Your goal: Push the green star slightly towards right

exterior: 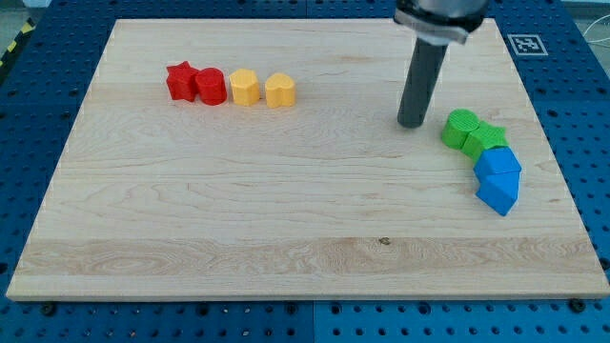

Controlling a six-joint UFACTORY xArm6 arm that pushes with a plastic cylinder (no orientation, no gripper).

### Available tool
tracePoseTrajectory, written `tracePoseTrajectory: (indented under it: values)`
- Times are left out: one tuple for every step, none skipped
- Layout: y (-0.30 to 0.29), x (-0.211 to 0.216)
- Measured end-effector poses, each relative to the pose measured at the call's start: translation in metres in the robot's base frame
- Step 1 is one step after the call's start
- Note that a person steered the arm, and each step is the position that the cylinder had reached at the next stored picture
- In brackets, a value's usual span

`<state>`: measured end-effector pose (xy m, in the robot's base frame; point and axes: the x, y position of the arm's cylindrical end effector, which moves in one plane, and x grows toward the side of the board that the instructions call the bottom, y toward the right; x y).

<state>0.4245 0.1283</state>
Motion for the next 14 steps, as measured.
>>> tracePoseTrajectory:
  values:
    - [0.005,0.038]
    - [0.021,0.037]
    - [0.026,0.028]
    - [0.026,0.016]
    - [0.026,-0.007]
    - [0.027,-0.035]
    - [0.048,-0.036]
    - [0.05,-0.022]
    - [0.04,-0.01]
    - [0.016,-0.012]
    - [0.001,0.005]
    - [0.01,0.047]
    - [0.028,0.057]
    - [0.032,0.04]
